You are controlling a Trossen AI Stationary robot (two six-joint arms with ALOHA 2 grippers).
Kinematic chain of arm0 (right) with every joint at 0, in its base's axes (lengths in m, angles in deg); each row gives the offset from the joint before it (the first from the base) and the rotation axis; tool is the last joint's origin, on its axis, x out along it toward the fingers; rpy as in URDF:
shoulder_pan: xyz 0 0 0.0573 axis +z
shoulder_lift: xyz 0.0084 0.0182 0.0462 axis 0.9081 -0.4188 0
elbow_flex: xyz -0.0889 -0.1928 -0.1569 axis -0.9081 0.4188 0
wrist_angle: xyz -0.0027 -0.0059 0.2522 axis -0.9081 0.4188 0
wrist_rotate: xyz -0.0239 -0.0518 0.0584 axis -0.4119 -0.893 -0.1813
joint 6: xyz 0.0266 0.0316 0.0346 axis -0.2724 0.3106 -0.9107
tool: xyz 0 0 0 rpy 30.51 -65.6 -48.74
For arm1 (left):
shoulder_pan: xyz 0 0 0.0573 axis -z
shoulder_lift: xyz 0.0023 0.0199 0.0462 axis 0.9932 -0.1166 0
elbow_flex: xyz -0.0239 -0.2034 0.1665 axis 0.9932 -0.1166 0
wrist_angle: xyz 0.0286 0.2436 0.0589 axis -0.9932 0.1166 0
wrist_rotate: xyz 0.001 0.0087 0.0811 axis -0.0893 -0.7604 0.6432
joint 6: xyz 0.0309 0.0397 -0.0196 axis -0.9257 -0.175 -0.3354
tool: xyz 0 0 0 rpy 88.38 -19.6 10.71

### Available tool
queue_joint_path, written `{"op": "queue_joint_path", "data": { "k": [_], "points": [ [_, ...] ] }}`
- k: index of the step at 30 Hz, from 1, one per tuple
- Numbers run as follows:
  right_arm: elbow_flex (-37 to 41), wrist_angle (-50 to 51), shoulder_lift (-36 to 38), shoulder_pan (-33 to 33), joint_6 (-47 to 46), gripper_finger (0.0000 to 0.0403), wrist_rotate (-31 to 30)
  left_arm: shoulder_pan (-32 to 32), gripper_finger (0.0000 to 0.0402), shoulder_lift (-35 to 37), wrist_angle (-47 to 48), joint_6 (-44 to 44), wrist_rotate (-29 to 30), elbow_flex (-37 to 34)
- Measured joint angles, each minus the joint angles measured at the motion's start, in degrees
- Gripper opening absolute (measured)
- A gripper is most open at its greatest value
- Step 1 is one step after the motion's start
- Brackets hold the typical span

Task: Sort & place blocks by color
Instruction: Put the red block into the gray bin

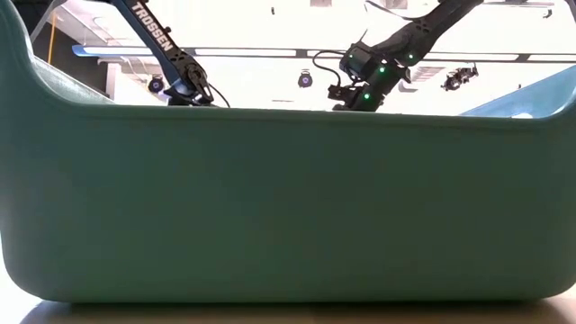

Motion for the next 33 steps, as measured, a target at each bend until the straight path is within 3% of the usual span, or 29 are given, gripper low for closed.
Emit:
{"op": "queue_joint_path", "data": {
  "k": [10, 16, 21, 33],
  "points": [
    [0.0, 0.0, 0.0, 0.0, -0.2, 0.0200, 0.0, 2.1, 0.0204, 1.5, -1.0, -25.2, 3.0, 0.1],
    [0.0, 0.0, 0.0, 0.0, -3.7, 0.0200, 0.0, 3.7, 0.0204, 7.4, -4.2, -36.2, 3.5, 0.1],
    [0.0, 0.0, 0.0, 0.0, -4.9, 0.0200, 0.0, 3.7, 0.0204, 13.5, -5.5, -50.3, 4.2, 0.2],
    [0.0, 0.0, 0.0, 0.0, -14.2, 0.0200, -0.9, -3.1, 0.0204, 16.5, -3.6, -83.5, 4.2, 15.9]
  ]
}}
